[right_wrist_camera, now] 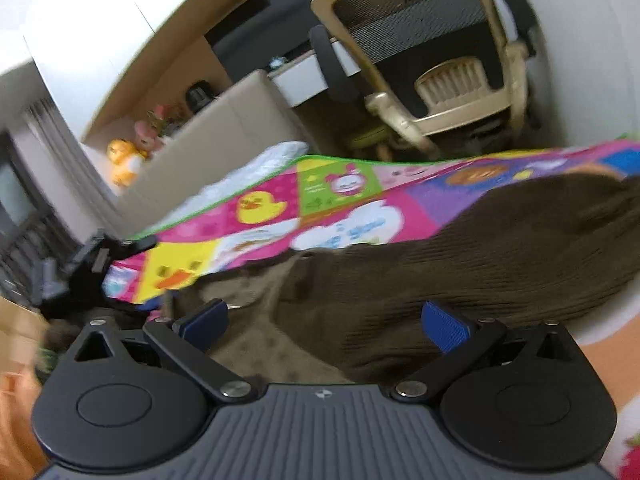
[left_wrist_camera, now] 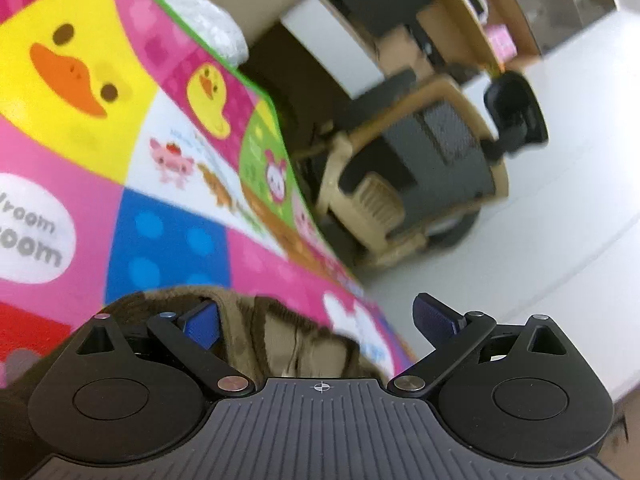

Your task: Fold clothes

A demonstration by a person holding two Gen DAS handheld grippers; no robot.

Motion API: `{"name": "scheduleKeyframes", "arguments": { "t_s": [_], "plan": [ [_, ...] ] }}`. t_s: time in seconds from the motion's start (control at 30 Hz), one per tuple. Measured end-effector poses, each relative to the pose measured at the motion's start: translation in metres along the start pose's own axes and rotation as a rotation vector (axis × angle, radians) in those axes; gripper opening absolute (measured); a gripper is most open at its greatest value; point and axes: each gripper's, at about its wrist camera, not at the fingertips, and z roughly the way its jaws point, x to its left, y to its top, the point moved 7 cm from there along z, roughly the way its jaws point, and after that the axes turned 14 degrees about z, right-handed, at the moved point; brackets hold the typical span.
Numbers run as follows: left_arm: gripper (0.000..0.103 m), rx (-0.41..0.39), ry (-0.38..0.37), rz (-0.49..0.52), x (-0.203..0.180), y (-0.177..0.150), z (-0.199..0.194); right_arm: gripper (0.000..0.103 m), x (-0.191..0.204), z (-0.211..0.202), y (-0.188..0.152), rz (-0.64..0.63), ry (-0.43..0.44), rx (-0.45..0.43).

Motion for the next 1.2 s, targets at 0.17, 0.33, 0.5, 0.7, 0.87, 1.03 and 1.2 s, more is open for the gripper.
{"name": "scheduleKeyframes", "arguments": {
  "t_s": [0.17, 0.33, 0.5, 0.7, 0.87, 1.03, 1.2],
  "plan": [
    [0.101, 0.093, 0.017, 0.118, -0.007, -0.024, -0.046, 0.103, 0.015, -0.030, -0.022, -0.198, -0.116, -0.006],
    [0.102, 0.132, 0.083, 0.435, -0.046, -0.076, -0.116, 0.103, 0.038, -0.084, -0.076, -0.427, -0.122, 0.067],
    [0.103, 0.189, 0.081, 0.755, -0.091, -0.158, -0.182, 0.103, 0.046, -0.130, -0.133, -0.546, -0.097, 0.170],
    [0.103, 0.225, 0.084, 0.914, -0.125, -0.228, -0.226, 0.103, 0.066, -0.165, -0.205, -0.773, -0.017, 0.296],
    [0.103, 0.263, 0.125, 1.016, -0.137, -0.272, -0.226, 0.103, 0.059, -0.160, -0.225, -1.036, -0.241, 0.089],
    [0.103, 0.278, 0.263, 1.169, -0.131, -0.297, -0.221, 0.103, 0.061, -0.183, -0.156, -0.724, -0.314, -0.230],
    [0.103, 0.261, 0.375, 1.171, -0.109, -0.293, -0.220, 0.103, 0.051, -0.201, -0.137, -0.586, -0.287, -0.251]
  ]
}}
